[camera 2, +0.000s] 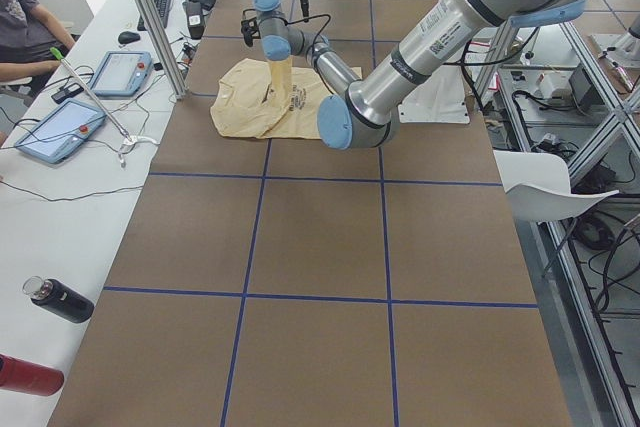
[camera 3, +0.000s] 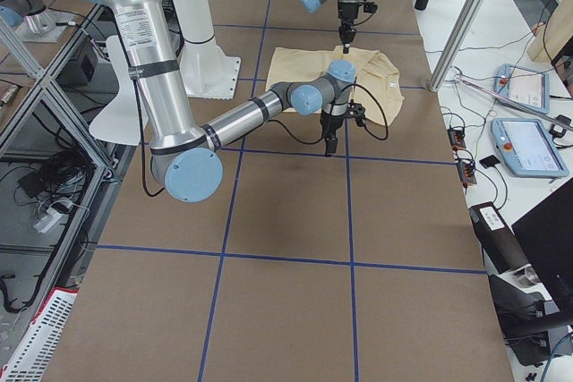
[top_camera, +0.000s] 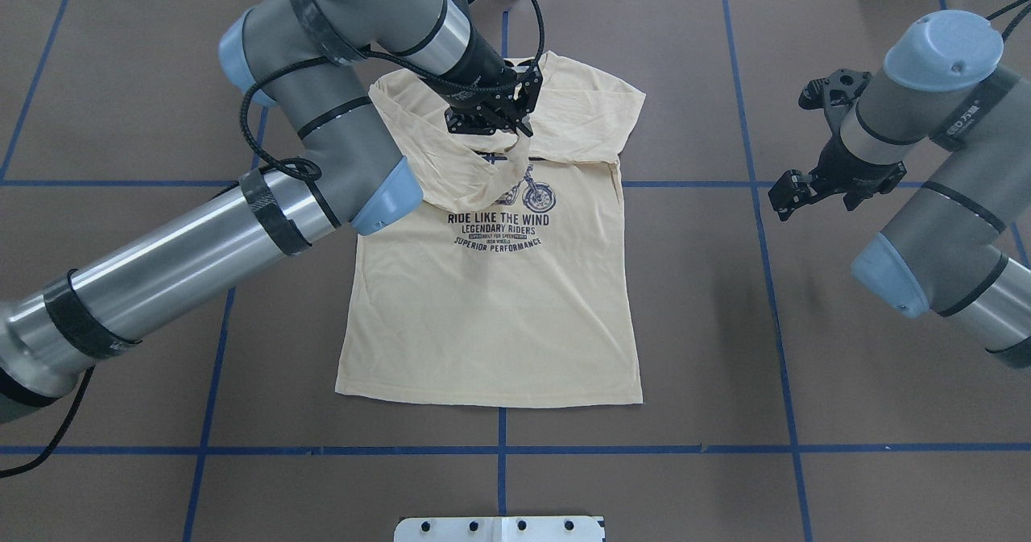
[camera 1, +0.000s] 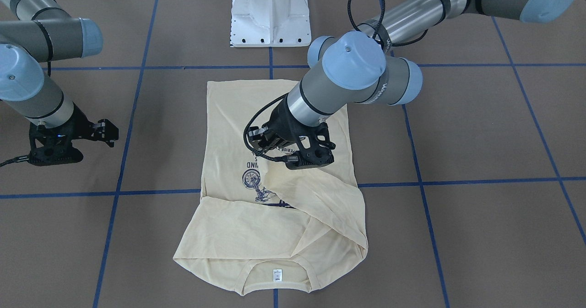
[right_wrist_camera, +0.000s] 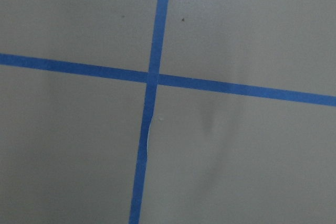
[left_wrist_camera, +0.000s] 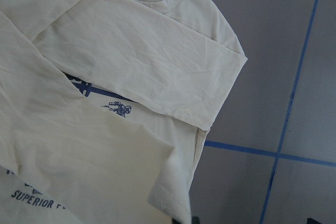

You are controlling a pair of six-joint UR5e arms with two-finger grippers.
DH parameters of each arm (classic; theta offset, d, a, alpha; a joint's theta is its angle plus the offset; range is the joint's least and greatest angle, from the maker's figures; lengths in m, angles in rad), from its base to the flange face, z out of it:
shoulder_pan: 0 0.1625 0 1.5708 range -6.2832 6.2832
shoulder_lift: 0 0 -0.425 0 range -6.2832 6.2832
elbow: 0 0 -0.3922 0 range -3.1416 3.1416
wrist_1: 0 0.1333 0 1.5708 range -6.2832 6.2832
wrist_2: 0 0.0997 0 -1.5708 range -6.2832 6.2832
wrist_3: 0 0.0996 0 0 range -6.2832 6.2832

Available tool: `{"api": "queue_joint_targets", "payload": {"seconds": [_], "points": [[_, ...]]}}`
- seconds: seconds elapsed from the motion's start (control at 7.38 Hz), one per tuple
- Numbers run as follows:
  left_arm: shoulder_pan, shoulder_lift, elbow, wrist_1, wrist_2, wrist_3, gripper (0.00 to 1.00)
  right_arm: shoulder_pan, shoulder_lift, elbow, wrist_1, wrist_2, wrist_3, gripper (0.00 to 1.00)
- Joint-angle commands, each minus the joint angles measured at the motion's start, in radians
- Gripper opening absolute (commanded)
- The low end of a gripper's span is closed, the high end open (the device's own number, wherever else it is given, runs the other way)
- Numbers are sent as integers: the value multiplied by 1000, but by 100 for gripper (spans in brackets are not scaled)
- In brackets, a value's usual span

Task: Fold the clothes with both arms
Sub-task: 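Fold the held sleeve with the left gripper across the shirt front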

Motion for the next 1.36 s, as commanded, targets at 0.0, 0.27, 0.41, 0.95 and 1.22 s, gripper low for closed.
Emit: {"api": "queue_joint_targets", "payload": {"seconds": [0.0,0.27,0.41,0.95,1.22], "points": [[40,-9,22,-22,29,-8,0,-5,4,-26,6,-2,0,100],[131,-7,33,-79,106,-7,0,-7,7,-29,8,-2,1,100],[149,-7,62,-128,130,-5,0,-7,7,-29,9,-2,0,100],[176,-7,121,-298,217,7,100,-7,12,-23,21,8,8,100],[170,40,41,-283,211,27,100,-8,-4,-46,160,78,29,100]]}}
